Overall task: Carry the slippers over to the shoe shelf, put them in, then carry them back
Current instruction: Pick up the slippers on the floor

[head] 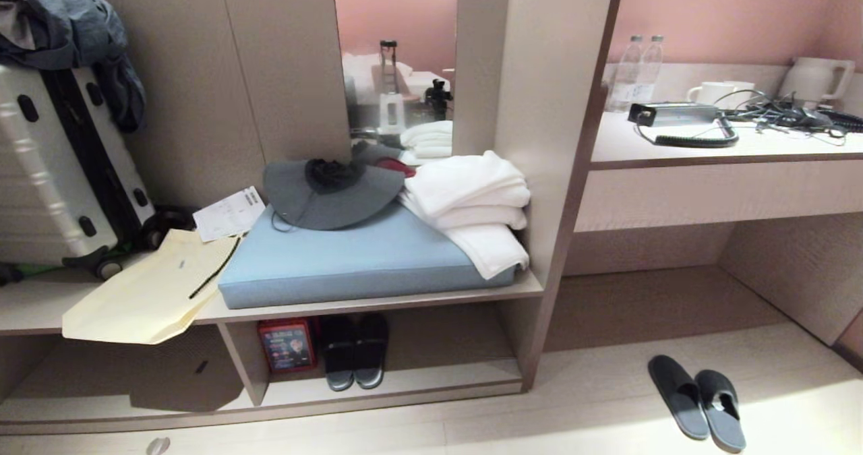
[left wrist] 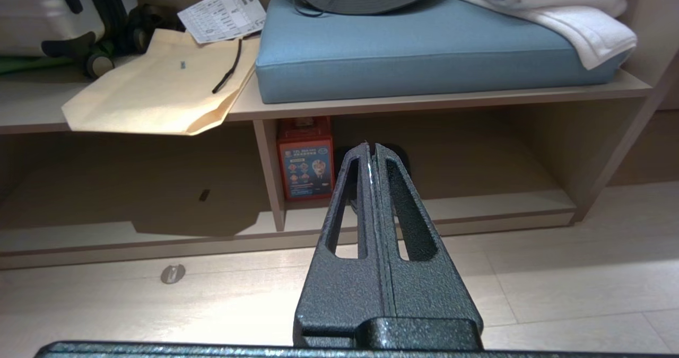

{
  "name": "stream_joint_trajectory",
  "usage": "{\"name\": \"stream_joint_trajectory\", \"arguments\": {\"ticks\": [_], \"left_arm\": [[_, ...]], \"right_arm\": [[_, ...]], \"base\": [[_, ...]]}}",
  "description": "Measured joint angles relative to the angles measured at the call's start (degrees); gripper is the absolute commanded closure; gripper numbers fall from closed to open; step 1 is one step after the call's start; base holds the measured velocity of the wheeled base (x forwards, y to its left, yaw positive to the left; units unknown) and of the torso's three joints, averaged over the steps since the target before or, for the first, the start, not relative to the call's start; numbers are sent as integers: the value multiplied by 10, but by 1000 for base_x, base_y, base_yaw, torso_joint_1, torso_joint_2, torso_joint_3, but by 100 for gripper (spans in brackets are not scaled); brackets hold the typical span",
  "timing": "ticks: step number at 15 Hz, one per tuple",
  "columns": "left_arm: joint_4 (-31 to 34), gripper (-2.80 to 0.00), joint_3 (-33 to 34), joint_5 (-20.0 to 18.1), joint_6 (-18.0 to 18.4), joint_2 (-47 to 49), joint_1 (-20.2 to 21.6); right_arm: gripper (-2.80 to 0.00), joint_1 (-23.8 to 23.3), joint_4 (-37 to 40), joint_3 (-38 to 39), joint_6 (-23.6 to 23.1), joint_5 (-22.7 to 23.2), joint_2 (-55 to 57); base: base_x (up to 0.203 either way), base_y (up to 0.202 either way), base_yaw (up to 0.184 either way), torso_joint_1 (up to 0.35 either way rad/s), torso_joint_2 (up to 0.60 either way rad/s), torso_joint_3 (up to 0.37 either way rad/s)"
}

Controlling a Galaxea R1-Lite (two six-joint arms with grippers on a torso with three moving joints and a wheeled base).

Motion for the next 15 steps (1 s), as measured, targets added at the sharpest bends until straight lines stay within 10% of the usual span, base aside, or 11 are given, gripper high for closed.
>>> {"name": "stream_joint_trajectory", "arguments": {"ticks": [8, 15], "left_arm": [[0, 0, 0, 0, 1, 0, 0], [0, 0, 0, 0, 0, 0, 0]], "right_arm": [[0, -1, 0, 0, 0, 0, 0], [0, 0, 0, 0, 0, 0, 0]], "base": [[0, -10, 1, 0, 1, 1], [0, -186, 4, 1, 2, 2]]}}
